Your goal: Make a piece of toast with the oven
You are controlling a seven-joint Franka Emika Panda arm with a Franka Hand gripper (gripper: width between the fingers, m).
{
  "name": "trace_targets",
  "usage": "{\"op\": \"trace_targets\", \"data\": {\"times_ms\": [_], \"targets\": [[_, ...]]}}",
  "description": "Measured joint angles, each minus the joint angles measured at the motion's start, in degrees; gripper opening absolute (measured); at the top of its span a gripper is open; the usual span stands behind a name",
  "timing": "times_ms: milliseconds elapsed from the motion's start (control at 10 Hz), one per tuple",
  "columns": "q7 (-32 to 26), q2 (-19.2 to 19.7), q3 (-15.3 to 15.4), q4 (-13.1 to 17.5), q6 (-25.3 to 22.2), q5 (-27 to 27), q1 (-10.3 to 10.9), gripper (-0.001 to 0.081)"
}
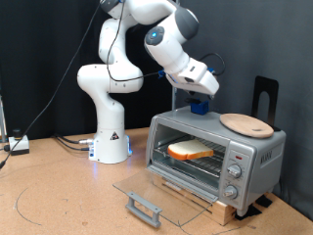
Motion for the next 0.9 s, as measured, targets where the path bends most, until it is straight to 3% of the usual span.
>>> {"op": "trace_targets", "data": {"times_ms": [200,500,900], "targets": [[-1.6,-0.1,-5.6,1.5,-4.8,-3.5,-0.3,0.0807],[-1.9,0.1,-7.0,2.0,-5.7,-5.2,-0.9,0.0807],[-3.5,3.3,-8.9,2.5,-1.4,-7.1,-7.1,0.0807]]}}
